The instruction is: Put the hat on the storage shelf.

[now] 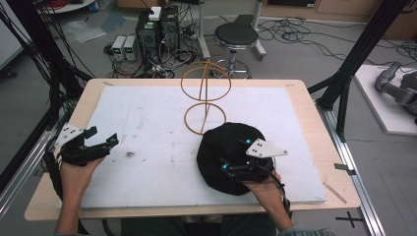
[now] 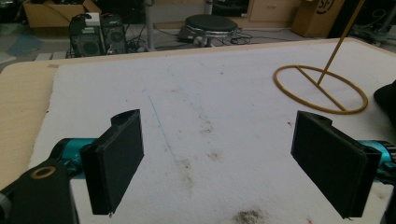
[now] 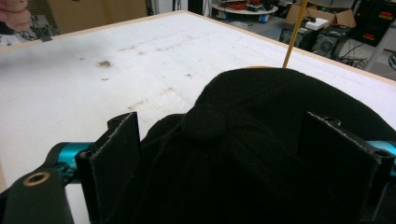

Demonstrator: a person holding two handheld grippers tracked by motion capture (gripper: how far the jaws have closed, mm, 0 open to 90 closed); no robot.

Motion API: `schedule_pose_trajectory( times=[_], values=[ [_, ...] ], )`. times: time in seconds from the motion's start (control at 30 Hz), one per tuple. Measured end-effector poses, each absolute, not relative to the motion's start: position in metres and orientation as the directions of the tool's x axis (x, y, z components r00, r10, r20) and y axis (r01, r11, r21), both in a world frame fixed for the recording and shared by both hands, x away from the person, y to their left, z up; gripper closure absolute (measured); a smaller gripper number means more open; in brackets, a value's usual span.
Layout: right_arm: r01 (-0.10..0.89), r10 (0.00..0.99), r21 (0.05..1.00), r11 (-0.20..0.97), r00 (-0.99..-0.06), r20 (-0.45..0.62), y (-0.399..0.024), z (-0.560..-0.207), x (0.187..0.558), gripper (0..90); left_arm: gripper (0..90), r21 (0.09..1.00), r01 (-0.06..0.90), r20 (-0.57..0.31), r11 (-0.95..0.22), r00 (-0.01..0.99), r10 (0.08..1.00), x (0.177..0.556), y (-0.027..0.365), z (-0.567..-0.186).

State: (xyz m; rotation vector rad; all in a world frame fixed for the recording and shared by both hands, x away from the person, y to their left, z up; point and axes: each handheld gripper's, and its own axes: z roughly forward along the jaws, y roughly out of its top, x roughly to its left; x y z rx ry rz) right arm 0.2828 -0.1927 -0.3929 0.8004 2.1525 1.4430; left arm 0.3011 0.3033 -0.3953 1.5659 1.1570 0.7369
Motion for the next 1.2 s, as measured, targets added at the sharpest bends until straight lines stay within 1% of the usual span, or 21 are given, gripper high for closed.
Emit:
schedule_pose_trajectory(
  times=[0.1, 0.23, 0.47, 0.5, 0.57, 0.6, 0.63, 0.67, 0.7, 0.73, 1.07, 1.2],
  values=[
    [0.227, 0.674, 0.929, 0.293, -0.738, -0.032, -0.1923, -0.3936, 0.2841, 13.8, 17.2, 0.949, 0.315, -0.089, -0.028, 0.351, 0.932, 0.3006, 0.3039, -0.3954],
    [0.240, 0.685, 0.926, 0.293, -0.728, -0.028, -0.1922, -0.3956, 0.2853, 16.9, 17.2, 0.949, 0.314, -0.087, -0.029, 0.348, 0.933, 0.2999, 0.3055, -0.3949],
    [0.241, 0.695, 0.921, 0.305, -0.718, -0.042, -0.1925, -0.3983, 0.2851, 27.9, 17.2, 0.949, 0.313, -0.087, -0.030, 0.351, 0.932, 0.3003, 0.3048, -0.3952],
    [0.241, 0.695, 0.921, 0.305, -0.718, -0.042, -0.1925, -0.3983, 0.2851, 27.9, 17.2, 0.949, 0.314, -0.086, -0.031, 0.352, 0.932, 0.3004, 0.3046, -0.3954],
    [0.237, 0.696, 0.919, 0.314, -0.716, -0.052, -0.1922, -0.3992, 0.2846, 33.9, 17.2, 0.949, 0.314, -0.087, -0.030, 0.353, 0.931, 0.3005, 0.3043, -0.3953],
    [0.237, 0.696, 0.919, 0.314, -0.716, -0.052, -0.1922, -0.3992, 0.2846, 33.9, 17.2, 0.949, 0.314, -0.087, -0.030, 0.354, 0.931, 0.3005, 0.3043, -0.3952],
    [0.238, 0.695, 0.917, 0.320, -0.716, -0.057, -0.1919, -0.3999, 0.2842, 37.8, 17.2, 0.950, 0.312, -0.087, -0.029, 0.352, 0.932, 0.3004, 0.3042, -0.3949],
    [0.239, 0.694, 0.916, 0.322, -0.718, -0.057, -0.1917, -0.4002, 0.2838, 39.7, 17.2, 0.950, 0.312, -0.087, -0.029, 0.352, 0.932, 0.3004, 0.3042, -0.3949],
    [0.239, 0.694, 0.916, 0.322, -0.718, -0.057, -0.1917, -0.4002, 0.2838, 39.7, 17.2, 0.950, 0.311, -0.086, -0.029, 0.352, 0.932, 0.3004, 0.3043, -0.3949],
    [0.233, 0.694, 0.916, 0.328, -0.717, -0.066, -0.1919, -0.4004, 0.2835, 43.2, 17.2, 0.950, 0.311, -0.087, -0.029, 0.352, 0.932, 0.3003, 0.3044, -0.3949],
    [0.253, 0.694, 0.907, 0.336, -0.718, -0.057, -0.1939, -0.4016, 0.2844, 57.8, 17.2, 0.949, 0.314, -0.086, -0.031, 0.353, 0.932, 0.3006, 0.3041, -0.3951],
    [0.248, 0.693, 0.903, 0.352, -0.717, -0.073, -0.1941, -0.4023, 0.2845, 63.3, 17.2, 0.949, 0.313, -0.085, -0.031, 0.352, 0.932, 0.3006, 0.3042, -0.3952]
  ],
)
